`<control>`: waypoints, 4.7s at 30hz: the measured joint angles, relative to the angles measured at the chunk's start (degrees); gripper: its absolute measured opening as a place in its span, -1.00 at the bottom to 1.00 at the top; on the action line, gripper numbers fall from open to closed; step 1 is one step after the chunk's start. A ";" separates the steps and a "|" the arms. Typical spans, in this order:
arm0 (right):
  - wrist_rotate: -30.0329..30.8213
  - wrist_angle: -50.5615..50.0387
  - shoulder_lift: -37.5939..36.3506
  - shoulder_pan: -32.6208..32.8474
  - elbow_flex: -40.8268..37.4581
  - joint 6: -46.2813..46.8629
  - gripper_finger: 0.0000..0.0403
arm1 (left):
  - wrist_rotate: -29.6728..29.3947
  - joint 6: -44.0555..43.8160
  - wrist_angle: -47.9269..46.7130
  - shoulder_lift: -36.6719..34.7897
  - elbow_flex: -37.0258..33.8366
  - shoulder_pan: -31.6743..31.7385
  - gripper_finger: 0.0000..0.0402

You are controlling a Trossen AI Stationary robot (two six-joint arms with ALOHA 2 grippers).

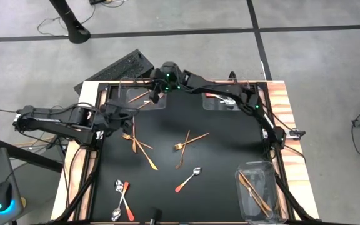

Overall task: Sort silverware by color (type)
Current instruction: Put the gold fork into the top left transparent bin, then put the gold table knife into the bottom left transparent bin

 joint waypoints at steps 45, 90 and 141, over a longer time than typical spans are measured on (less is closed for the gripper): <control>13.58 -19.34 -2.30 0.64 1.03 -7.26 0.12 | -6.90 -4.02 -5.62 0.22 -0.07 -0.63 -0.41; 9.18 -30.64 -39.47 26.25 -49.07 33.40 0.08 | 15.45 28.89 31.39 18.96 -0.11 5.75 -0.41; 13.67 -0.78 -61.99 22.15 -68.45 40.16 -0.19 | 17.32 47.14 49.80 -2.01 -0.11 6.91 -0.41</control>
